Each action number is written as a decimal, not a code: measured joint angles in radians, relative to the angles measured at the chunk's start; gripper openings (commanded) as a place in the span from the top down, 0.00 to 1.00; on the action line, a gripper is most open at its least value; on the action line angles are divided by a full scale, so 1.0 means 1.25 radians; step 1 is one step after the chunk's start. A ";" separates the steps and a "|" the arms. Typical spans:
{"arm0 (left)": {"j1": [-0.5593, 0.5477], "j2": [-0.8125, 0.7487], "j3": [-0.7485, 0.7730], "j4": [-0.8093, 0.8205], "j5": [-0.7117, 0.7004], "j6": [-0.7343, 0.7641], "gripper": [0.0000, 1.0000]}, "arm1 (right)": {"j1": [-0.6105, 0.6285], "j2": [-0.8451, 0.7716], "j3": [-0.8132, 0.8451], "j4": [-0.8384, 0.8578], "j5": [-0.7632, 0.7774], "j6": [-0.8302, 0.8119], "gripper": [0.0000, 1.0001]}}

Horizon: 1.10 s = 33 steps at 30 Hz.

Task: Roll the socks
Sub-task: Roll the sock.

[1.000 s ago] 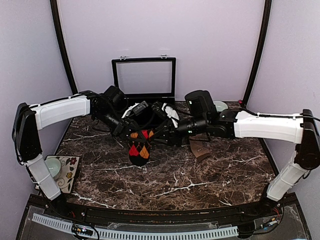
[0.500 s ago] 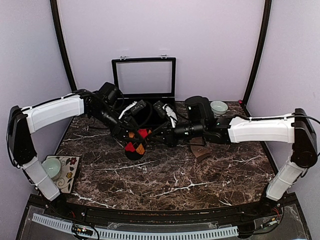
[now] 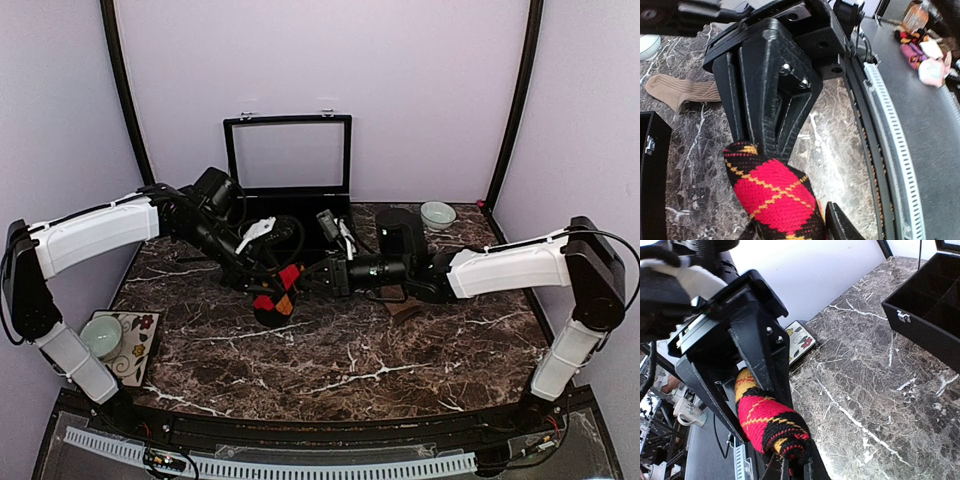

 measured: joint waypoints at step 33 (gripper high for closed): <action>-0.116 -0.040 -0.082 0.109 -0.422 0.150 0.78 | -0.020 0.180 -0.075 0.461 -0.146 0.505 1.00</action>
